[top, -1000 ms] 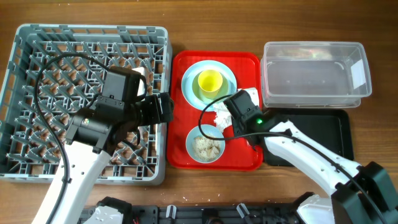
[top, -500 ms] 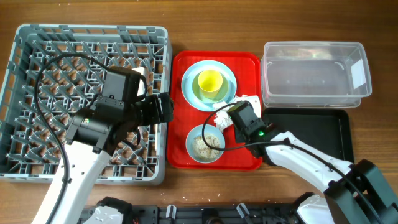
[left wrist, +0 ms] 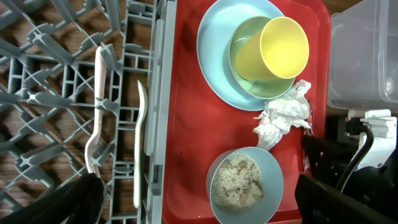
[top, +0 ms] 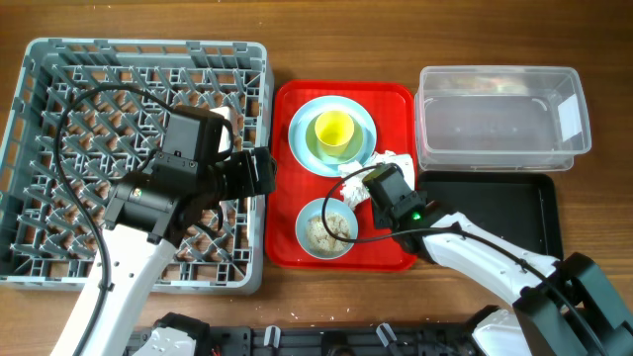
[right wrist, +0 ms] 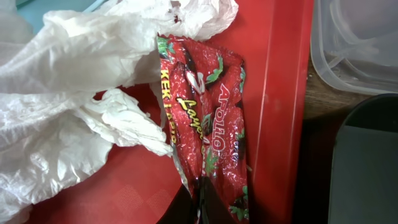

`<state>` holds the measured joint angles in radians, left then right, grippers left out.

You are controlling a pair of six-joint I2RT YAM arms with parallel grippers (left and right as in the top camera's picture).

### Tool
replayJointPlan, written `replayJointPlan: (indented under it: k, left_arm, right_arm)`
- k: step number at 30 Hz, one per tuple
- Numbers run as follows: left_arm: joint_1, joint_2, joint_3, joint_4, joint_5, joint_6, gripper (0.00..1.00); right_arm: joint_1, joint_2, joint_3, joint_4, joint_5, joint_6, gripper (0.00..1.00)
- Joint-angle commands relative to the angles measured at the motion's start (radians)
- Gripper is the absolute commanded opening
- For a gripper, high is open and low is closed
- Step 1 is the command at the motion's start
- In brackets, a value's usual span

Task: Sort waste into correct bins and load items into the dishwasher rack
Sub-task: 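Drop the red wrapper into the clear plastic bin with the right gripper, then grasp the crumpled white tissue beside the plate with the right gripper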

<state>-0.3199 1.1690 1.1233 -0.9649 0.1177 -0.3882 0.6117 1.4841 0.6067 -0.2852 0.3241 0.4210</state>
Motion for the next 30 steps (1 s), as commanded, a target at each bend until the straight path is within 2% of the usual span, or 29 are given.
replayJointPlan:
  k: [1,4,6,9,10,14,18,19,20,21,23,24,26,28,29,30]
  left_arm:
    - [-0.003,0.005,0.008,0.003,-0.007,-0.013,1.0]
    - [-0.003,0.005,0.008,0.003,-0.007,-0.013,1.0]
    - [-0.003,0.005,0.008,0.003,-0.007,-0.013,1.0]
    - [-0.003,0.005,0.008,0.003,-0.007,-0.013,1.0]
    - [-0.003,0.005,0.008,0.003,-0.007,-0.013,1.0]
    - [-0.003,0.005,0.008,0.003,-0.007,-0.013,1.0]
    - [-0.003,0.005,0.008,0.003,-0.007,-0.013,1.0]
    - [-0.003,0.005,0.008,0.003,-0.007,-0.013,1.0]
    - [-0.003,0.005,0.008,0.003,-0.007,-0.013,1.0]
    - [-0.003,0.005,0.008,0.003,-0.007,-0.013,1.0]
    - [-0.003,0.005,0.008,0.003,-0.007,-0.013,1.0]
    - [-0.003,0.005,0.008,0.003,-0.007,-0.013,1.0]
    - [-0.003,0.005,0.008,0.003,-0.007,-0.013,1.0]
    - [-0.003,0.005,0.008,0.003,-0.007,-0.013,1.0]
    - [-0.003,0.005,0.008,0.003,-0.007,-0.013,1.0]
    - [-0.003,0.005,0.008,0.003,-0.007,-0.013,1.0]
  right_arm:
    - [-0.004,-0.111,0.095,-0.074,-0.011,0.0,0.04]
    - [-0.005,-0.291,0.174,-0.091,0.008,-0.002,0.04]
    - [-0.008,-0.389,0.175,-0.053,0.154,-0.002,0.04]
    - [-0.061,-0.409,0.175,-0.013,0.3,0.001,0.04]
    - [-0.135,-0.389,0.175,0.035,0.3,0.038,0.04]
    - [-0.354,-0.31,0.175,0.173,0.213,0.153,0.04]
    - [-0.587,-0.167,0.175,0.287,-0.065,0.236,0.06]
    - [-0.624,-0.121,0.175,0.319,-0.116,0.233,0.1]
    - [-0.659,-0.069,0.175,0.34,-0.143,0.224,0.27]
    - [-0.675,-0.048,0.175,0.344,-0.149,0.196,0.52]
    - [-0.703,-0.056,0.177,0.367,-0.201,0.031,0.9]
    - [-0.708,-0.089,0.191,0.368,-0.246,-0.074,0.99]
    - [-0.708,-0.174,0.247,0.27,-0.31,-0.17,1.0]
    - [-0.705,-0.26,0.319,0.118,-0.481,-0.173,0.96]
    - [-0.696,-0.29,0.344,0.037,-0.58,-0.228,0.91]
    - [-0.676,-0.323,0.362,-0.055,-0.667,-0.32,0.8]
